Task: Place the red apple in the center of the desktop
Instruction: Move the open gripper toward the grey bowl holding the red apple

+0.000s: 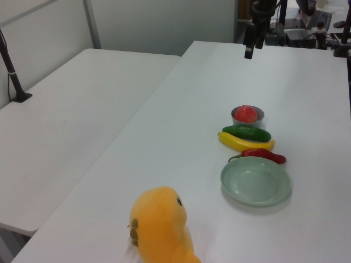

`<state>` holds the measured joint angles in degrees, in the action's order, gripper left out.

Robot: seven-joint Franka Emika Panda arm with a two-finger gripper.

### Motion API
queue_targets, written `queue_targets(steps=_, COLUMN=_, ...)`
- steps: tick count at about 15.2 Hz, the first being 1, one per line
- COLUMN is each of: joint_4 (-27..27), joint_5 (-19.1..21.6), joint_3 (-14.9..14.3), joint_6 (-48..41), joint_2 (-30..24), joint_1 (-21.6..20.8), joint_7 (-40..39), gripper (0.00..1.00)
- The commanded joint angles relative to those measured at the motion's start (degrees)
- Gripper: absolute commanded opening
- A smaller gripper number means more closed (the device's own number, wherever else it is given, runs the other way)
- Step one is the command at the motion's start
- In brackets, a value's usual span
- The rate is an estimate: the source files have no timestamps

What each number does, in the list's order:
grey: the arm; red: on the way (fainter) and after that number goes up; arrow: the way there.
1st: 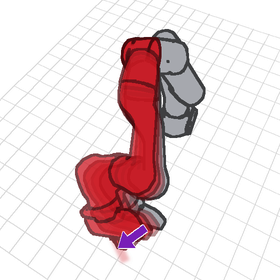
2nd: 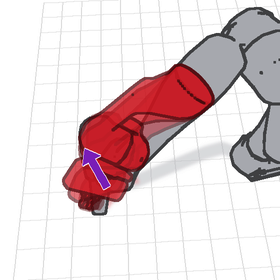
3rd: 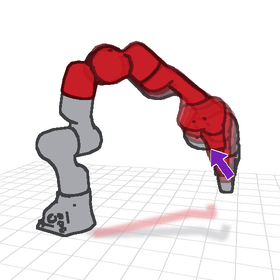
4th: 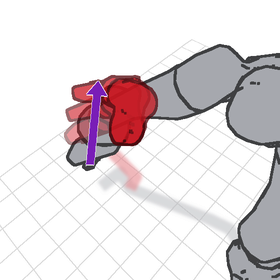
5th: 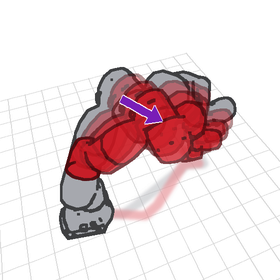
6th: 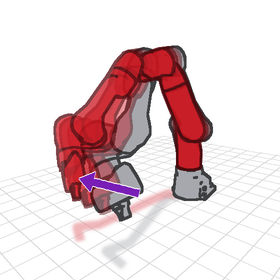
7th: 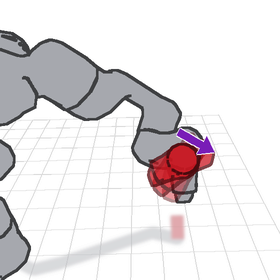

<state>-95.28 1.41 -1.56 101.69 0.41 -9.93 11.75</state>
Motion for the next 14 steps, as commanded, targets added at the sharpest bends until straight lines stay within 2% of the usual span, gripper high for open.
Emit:
queue_targets(steps=1, joint_4=0.4, joint_5=0.9, joint_3=-0.2, joint_6=-0.3, joint_2=-0.7, joint_1=0.4, joint_7=-4.0, gripper=1.00)
queue_targets(steps=14, joint_4=0.6, joint_5=1.5, joint_3=-1.6, joint_6=-0.7, joint_2=-0.7, joint_1=0.8, joint_7=-2.5, gripper=1.00)
